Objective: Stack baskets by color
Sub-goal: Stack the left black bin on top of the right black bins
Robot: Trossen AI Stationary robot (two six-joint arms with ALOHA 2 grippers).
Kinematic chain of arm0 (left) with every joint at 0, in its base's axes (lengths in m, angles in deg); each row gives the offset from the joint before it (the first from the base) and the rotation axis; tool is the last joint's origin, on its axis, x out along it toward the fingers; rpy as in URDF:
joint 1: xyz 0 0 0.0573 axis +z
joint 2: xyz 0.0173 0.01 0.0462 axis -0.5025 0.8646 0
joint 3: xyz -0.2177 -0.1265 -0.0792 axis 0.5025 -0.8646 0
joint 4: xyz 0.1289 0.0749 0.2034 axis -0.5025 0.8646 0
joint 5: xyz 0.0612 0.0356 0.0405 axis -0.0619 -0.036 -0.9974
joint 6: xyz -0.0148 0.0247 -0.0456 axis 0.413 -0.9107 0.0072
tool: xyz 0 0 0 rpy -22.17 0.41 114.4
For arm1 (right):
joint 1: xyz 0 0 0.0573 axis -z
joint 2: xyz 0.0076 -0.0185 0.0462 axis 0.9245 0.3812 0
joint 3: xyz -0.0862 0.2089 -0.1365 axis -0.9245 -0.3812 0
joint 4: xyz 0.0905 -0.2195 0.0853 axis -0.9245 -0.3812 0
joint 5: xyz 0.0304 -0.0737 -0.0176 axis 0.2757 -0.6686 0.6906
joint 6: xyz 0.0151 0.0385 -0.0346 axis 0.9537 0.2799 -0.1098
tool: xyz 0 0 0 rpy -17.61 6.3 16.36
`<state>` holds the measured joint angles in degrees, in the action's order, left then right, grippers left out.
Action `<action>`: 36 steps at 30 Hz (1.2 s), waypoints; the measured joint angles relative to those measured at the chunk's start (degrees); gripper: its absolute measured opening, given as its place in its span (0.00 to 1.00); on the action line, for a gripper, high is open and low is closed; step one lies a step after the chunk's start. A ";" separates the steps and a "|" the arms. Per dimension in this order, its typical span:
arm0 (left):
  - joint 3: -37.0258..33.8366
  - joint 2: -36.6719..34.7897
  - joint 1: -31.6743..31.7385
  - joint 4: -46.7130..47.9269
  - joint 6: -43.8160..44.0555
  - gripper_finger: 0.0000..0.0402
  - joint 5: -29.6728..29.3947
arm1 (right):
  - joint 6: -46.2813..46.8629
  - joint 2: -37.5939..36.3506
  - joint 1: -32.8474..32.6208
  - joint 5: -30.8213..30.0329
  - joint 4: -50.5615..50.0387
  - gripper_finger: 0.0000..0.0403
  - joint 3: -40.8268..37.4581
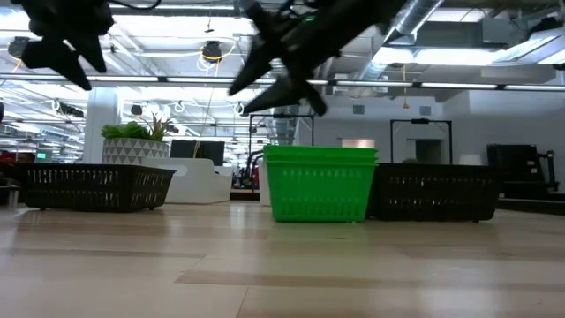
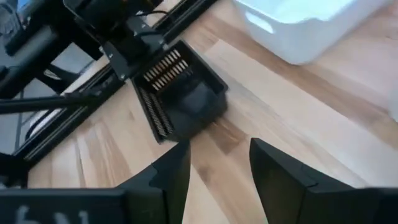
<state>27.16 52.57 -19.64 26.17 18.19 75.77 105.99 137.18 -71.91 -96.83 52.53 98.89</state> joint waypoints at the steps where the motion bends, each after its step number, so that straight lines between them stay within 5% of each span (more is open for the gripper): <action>1: -0.18 0.13 0.00 0.90 1.61 0.63 -1.18 | -0.88 1.52 0.12 0.53 -0.99 0.45 2.00; 10: -9.20 0.15 -0.02 -1.06 8.24 0.63 -5.27 | -7.69 8.77 -0.07 0.79 -6.81 0.44 14.41; 23: -22.04 4.70 -0.04 -14.92 10.89 0.63 -2.40 | -8.16 8.64 -1.33 0.66 -12.37 0.42 14.81; 36: -23.76 7.03 -1.67 -25.02 13.99 0.63 0.66 | -8.36 8.64 -1.33 0.46 -15.02 0.42 14.81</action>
<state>3.39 59.60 -21.31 1.15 32.18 76.43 97.62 145.82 -73.24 -96.36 37.51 113.69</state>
